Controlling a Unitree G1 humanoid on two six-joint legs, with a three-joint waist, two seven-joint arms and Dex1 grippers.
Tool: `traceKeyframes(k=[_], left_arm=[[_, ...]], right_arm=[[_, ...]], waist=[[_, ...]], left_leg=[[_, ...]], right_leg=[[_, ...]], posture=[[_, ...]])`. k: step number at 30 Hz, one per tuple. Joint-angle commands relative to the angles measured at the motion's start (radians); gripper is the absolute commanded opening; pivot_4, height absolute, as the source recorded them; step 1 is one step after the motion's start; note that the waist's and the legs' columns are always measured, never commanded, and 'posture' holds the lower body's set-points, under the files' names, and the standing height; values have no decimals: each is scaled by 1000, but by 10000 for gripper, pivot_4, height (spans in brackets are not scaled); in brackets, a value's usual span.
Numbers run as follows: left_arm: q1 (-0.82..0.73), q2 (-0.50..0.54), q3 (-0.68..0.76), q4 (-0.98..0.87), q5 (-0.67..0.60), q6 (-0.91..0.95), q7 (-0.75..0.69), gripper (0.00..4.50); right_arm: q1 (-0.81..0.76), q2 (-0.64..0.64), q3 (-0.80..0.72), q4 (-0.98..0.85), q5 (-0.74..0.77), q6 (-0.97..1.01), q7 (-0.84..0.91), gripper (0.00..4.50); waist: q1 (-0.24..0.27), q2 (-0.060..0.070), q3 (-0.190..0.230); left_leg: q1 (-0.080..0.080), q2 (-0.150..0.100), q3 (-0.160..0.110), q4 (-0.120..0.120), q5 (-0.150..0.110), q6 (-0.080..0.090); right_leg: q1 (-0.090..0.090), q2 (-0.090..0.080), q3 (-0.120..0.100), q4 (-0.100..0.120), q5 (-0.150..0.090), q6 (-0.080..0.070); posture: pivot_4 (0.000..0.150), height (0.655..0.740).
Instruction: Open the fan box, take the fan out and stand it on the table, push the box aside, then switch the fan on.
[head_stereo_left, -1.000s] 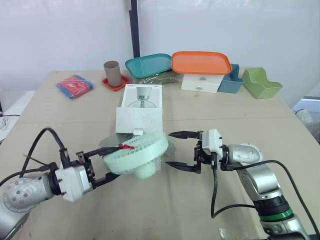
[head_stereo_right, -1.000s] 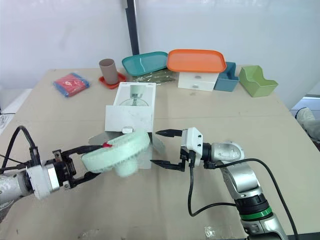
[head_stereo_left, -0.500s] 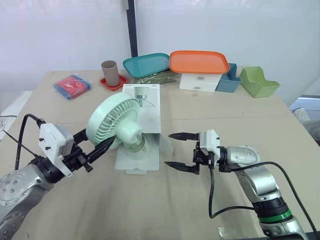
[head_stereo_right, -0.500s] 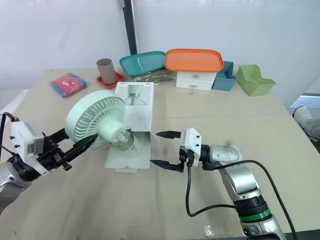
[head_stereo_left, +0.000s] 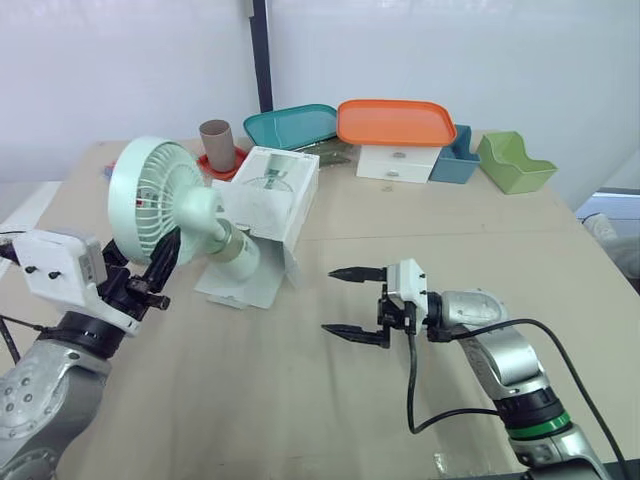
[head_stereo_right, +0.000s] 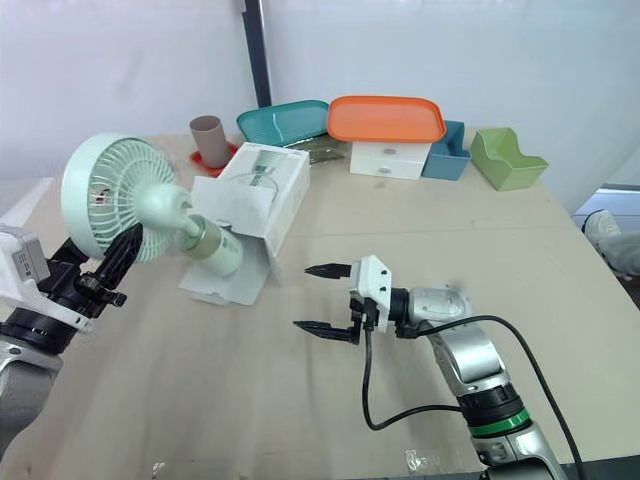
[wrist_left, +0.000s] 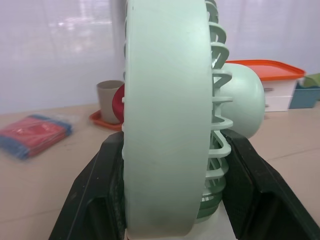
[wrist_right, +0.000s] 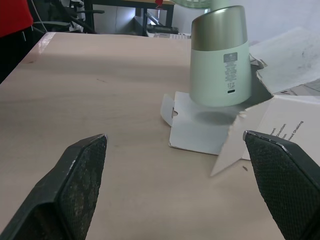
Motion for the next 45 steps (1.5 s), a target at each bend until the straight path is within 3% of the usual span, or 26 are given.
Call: traceKeyframes(k=[1, 13, 29, 37, 45], left_arm=[[-56, -25, 33, -39, 16, 14, 88, 20333], [-116, -42, 207, 120, 60, 66, 103, 20333], [-264, -51, 245, 272, -9, 195, 188, 20333], [-320, -49, 220, 370, 7, 259, 148, 20333], [-337, -63, 202, 433, 13, 276, 74, 20333]], right_arm=[[-20, 7, 0, -8, -3, -18, 0, 45000], [-47, 35, 21, 14, -40, -30, -20, 45000], [-50, 40, 30, 6, -56, -23, -26, 45000], [-50, 56, 20, -3, -43, -18, -48, 45000], [-80, 121, -62, -29, 84, 111, -140, 45000]], waist=[[1, 0, 0], [2, -6, -2], [11, -12, -3], [10, -14, -3], [11, -13, -4]], left_leg=[[0, 0, 0, 0, 0, 0], [-1, 3, 4, 1, 0, -2], [-2, 4, 7, 2, -1, -4], [-2, 5, 7, 3, -1, -4], [-2, 5, 7, 4, -1, -4]], right_leg=[[0, 1, 0, 0, 0, 0], [-3, 3, 4, 0, 2, -1], [-6, 4, 5, 0, 3, -1], [-6, 4, 5, 0, 4, -1], [-6, 4, 5, 0, 4, -1]], posture=[[1500, 7400], [1500, 7400], [1500, 7400], [1500, 7400], [1500, 7400]])
